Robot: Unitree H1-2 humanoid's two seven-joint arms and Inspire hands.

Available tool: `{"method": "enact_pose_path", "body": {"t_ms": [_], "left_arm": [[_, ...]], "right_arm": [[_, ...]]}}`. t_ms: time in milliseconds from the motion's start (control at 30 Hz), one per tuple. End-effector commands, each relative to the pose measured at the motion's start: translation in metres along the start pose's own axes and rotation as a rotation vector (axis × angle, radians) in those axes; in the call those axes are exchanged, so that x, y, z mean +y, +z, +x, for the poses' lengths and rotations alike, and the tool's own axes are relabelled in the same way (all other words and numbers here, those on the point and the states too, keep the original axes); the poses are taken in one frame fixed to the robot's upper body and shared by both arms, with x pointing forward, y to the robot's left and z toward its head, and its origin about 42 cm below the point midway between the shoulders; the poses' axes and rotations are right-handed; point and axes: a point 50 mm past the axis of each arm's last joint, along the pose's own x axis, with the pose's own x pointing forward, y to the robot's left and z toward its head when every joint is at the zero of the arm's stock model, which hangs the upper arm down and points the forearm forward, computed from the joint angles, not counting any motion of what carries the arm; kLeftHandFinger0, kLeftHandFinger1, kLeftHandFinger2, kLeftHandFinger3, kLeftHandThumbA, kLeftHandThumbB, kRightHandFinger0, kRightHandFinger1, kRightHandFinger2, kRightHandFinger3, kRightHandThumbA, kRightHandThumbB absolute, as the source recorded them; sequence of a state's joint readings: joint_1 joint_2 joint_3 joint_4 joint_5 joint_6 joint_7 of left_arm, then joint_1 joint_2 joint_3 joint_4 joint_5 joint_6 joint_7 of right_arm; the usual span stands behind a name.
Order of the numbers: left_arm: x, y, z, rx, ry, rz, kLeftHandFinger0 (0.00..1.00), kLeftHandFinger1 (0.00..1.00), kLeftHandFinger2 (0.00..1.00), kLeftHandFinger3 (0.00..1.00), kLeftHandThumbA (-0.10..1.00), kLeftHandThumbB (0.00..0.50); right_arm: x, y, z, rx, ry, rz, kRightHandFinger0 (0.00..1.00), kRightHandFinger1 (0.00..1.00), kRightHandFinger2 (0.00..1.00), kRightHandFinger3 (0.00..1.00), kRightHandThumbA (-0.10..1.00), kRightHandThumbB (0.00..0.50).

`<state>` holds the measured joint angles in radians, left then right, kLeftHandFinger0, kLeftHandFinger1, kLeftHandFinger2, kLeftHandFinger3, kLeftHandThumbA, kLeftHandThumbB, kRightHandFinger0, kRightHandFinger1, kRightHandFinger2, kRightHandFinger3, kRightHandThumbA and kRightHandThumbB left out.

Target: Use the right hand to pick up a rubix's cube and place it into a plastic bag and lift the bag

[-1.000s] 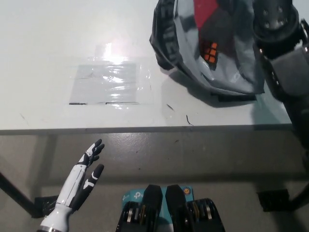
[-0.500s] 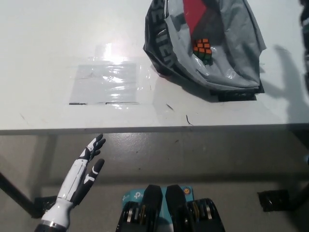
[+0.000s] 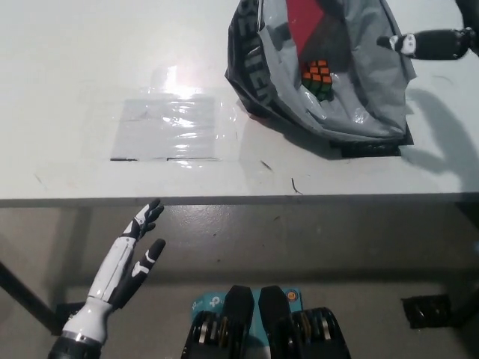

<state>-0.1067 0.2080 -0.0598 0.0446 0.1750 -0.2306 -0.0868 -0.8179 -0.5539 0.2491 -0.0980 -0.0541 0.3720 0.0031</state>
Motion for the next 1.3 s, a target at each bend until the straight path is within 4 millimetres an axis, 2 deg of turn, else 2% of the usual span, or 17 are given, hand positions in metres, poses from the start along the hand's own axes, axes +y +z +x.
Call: {"method": "enact_pose_path", "body": {"t_ms": [0,100,267,333,400,500,567,600,700,733,833,867,900,933,1100,1167,1267], "left_arm": [[0.013,0.018,0.027,-0.1,0.002,0.024,1.0,1.0,1.0,1.0,0.96,0.115],[0.013,0.018,0.027,-0.1,0.003,0.018,1.0,1.0,1.0,1.0,0.96,0.104],[0.016,0.019,0.033,-0.112,0.011,0.017,1.0,1.0,1.0,1.0,1.0,0.133],[0.019,0.019,0.037,-0.121,0.019,0.006,1.0,1.0,1.0,1.0,1.0,0.155],[0.021,0.02,0.04,-0.127,0.03,-0.003,1.0,1.0,1.0,1.0,1.0,0.155],[0.021,0.019,0.039,-0.125,0.034,-0.011,1.0,1.0,1.0,1.0,1.0,0.151],[0.019,0.016,0.034,-0.13,0.033,-0.017,1.0,1.0,1.0,1.0,1.0,0.13],[0.018,0.015,0.032,-0.131,0.033,-0.02,1.0,1.0,1.0,1.0,1.0,0.127],[0.014,0.011,0.021,-0.107,0.028,-0.02,1.0,1.0,1.0,1.0,1.0,0.139],[0.012,0.008,0.015,-0.096,0.025,-0.024,1.0,1.0,1.0,1.0,1.0,0.141],[0.006,0.001,0.0,-0.07,0.019,-0.035,1.0,1.0,1.0,1.0,1.0,0.145],[0.001,-0.003,-0.012,-0.046,0.013,-0.038,1.0,1.0,1.0,1.0,1.0,0.145],[-0.001,-0.005,-0.017,-0.037,0.011,-0.039,1.0,1.0,1.0,1.0,0.99,0.141],[-0.003,-0.007,-0.022,-0.027,0.007,-0.04,1.0,1.0,1.0,1.0,0.99,0.14],[-0.011,-0.015,-0.049,0.025,-0.005,-0.041,1.0,1.0,1.0,1.0,0.98,0.158],[-0.014,-0.017,-0.056,0.041,-0.007,-0.048,1.0,1.0,1.0,1.0,0.98,0.162],[-0.016,-0.02,-0.062,0.054,-0.007,-0.051,1.0,1.0,1.0,1.0,0.98,0.167]], "right_arm": [[-0.03,0.079,-0.096,-0.451,-0.245,0.154,1.0,1.0,1.0,1.0,1.0,0.347],[-0.002,0.084,-0.145,-0.553,-0.314,0.16,1.0,1.0,1.0,1.0,1.0,0.29],[0.052,0.07,-0.204,-0.558,-0.316,0.194,1.0,1.0,1.0,1.0,1.0,0.287],[0.067,0.063,-0.214,-0.523,-0.318,0.259,1.0,1.0,1.0,1.0,1.0,0.356],[0.079,0.058,-0.221,-0.49,-0.318,0.324,1.0,1.0,1.0,1.0,1.0,0.352],[0.094,0.049,-0.226,-0.493,-0.327,0.334,1.0,1.0,1.0,1.0,1.0,0.341],[0.107,0.04,-0.228,-0.466,-0.326,0.338,1.0,1.0,1.0,1.0,1.0,0.263],[0.115,0.03,-0.228,-0.436,-0.319,0.337,1.0,1.0,1.0,1.0,1.0,0.222],[0.133,0.003,-0.23,-0.327,-0.311,0.342,1.0,1.0,1.0,1.0,1.0,0.251],[0.144,-0.012,-0.231,-0.251,-0.303,0.346,1.0,1.0,1.0,1.0,1.0,0.282],[0.173,-0.048,-0.239,-0.075,-0.288,0.365,1.0,1.0,1.0,1.0,1.0,0.25],[0.188,-0.069,-0.249,-0.002,-0.272,0.384,1.0,1.0,1.0,1.0,1.0,0.25],[0.193,-0.076,-0.254,0.022,-0.267,0.389,1.0,1.0,1.0,1.0,1.0,0.186],[0.198,-0.083,-0.26,0.053,-0.26,0.391,1.0,1.0,1.0,1.0,1.0,0.224],[0.213,-0.103,-0.296,0.194,-0.215,0.38,1.0,1.0,1.0,1.0,1.0,0.217],[0.216,-0.106,-0.303,0.215,-0.201,0.394,1.0,1.0,1.0,1.0,1.0,0.198],[0.22,-0.106,-0.307,0.232,-0.188,0.419,1.0,1.0,1.0,1.0,1.0,0.217]]}}
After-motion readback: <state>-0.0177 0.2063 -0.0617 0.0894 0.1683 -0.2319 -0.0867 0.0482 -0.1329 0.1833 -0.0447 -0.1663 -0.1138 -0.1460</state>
